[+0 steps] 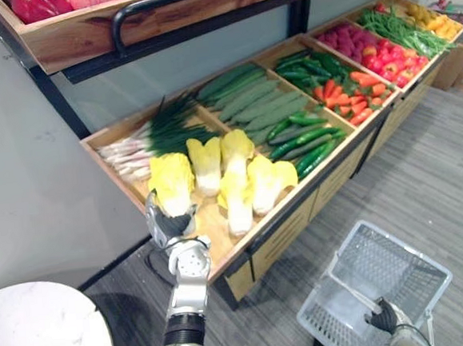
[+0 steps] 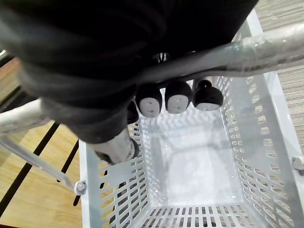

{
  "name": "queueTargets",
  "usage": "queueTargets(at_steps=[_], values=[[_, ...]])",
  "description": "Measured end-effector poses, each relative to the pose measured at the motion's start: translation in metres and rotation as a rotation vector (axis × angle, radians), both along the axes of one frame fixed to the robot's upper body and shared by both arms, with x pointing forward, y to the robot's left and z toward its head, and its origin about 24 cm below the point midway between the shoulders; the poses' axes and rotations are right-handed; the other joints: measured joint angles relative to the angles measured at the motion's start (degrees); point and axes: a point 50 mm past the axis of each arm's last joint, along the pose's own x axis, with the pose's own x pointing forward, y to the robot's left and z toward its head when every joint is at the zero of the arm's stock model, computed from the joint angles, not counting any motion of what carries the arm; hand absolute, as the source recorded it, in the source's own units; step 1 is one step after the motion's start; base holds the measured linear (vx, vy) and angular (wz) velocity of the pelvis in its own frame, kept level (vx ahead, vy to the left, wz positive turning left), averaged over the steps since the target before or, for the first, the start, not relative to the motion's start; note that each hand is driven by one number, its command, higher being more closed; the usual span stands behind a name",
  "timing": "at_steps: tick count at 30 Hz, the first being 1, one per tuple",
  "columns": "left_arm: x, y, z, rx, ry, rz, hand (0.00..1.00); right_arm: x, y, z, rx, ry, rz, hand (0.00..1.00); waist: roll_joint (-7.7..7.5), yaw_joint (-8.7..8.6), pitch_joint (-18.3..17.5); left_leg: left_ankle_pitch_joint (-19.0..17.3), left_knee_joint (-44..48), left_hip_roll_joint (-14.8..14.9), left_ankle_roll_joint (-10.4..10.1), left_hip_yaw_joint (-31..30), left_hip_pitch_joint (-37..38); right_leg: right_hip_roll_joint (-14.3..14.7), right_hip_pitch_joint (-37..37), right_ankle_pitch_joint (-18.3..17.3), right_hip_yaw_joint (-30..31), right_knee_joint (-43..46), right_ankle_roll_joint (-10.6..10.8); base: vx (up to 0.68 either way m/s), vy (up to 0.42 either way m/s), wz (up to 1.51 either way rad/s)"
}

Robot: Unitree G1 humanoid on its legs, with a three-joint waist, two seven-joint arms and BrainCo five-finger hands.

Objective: Pick vegetable in the basket

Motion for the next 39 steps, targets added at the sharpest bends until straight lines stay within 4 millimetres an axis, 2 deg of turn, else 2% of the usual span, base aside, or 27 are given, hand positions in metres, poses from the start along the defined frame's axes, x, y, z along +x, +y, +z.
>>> queueTargets(at_steps=[5, 10, 15, 22, 26, 33, 39], values=[[0.002, -0.006, 0.017, 0.074, -0.058, -0.030, 1.00, 0.000, 0.000, 0.000, 0.001, 0.000, 0.001, 1.00, -0.10, 0.05, -0.1, 0.0, 0.3, 0.0, 0.1, -0.6, -0.8, -0.2, 0.0, 0.1, -0.1, 0.0, 0.1, -0.01, -0.017, 0.04], [0.005, -0.026, 0.030, 0.122, -0.104, -0.146, 1.00, 0.006, -0.001, -0.001, -0.002, 0.008, -0.002, 1.00, -0.21, 0.35, -0.3, -0.3, 1.4, 0.1, 0.4, -1.0, -1.7, -0.2, -0.2, 0.2, 0.0, 0.0, 0.2, -0.02, -0.023, 0.03], [0.006, -0.052, 0.044, 0.131, -0.156, -0.302, 1.00, 0.012, -0.003, -0.001, 0.000, 0.011, -0.013, 1.00, -0.22, 1.64, -0.3, -0.5, 2.2, 0.1, 0.6, -1.0, -2.5, -0.2, -0.7, 0.5, 0.5, 0.0, 0.5, -0.02, -0.015, 0.00], [-0.002, -0.091, 0.053, 0.155, -0.200, -0.561, 1.00, 0.039, -0.006, 0.010, 0.042, -0.044, -0.062, 1.00, -0.23, 1.95, -0.7, -1.1, 4.0, 0.3, 1.0, -1.1, -4.0, -0.3, -1.5, 1.0, 1.2, 0.0, 0.6, 0.00, -0.002, -0.01], [-0.007, -0.108, 0.053, 0.161, -0.200, -0.669, 1.00, 0.046, -0.013, 0.015, 0.049, -0.060, -0.100, 1.00, -0.12, 3.07, -0.9, -1.1, 4.2, 0.3, 1.0, -1.0, -4.1, -0.3, -1.7, 1.1, 1.4, 0.0, 0.6, -0.01, -0.005, -0.02], [-0.018, -0.128, 0.058, 0.161, -0.231, -0.814, 1.00, 0.074, -0.023, 0.033, 0.051, -0.127, -0.130, 1.00, -0.01, 3.28, -1.1, -1.1, 4.7, 0.3, 1.1, -0.9, -4.2, -0.3, -1.7, 1.8, 3.2, 0.0, 1.5, 0.00, 0.000, 0.00], [-0.029, -0.146, 0.055, 0.166, -0.221, -0.954, 1.00, 0.099, -0.030, 0.055, 0.029, -0.204, -0.100, 1.00, -0.13, 3.97, -1.2, -1.2, 4.9, 0.4, 1.4, -0.8, -4.4, -0.3, -1.8, 2.6, 4.8, 0.0, 2.7, -0.04, -0.008, -0.03]])
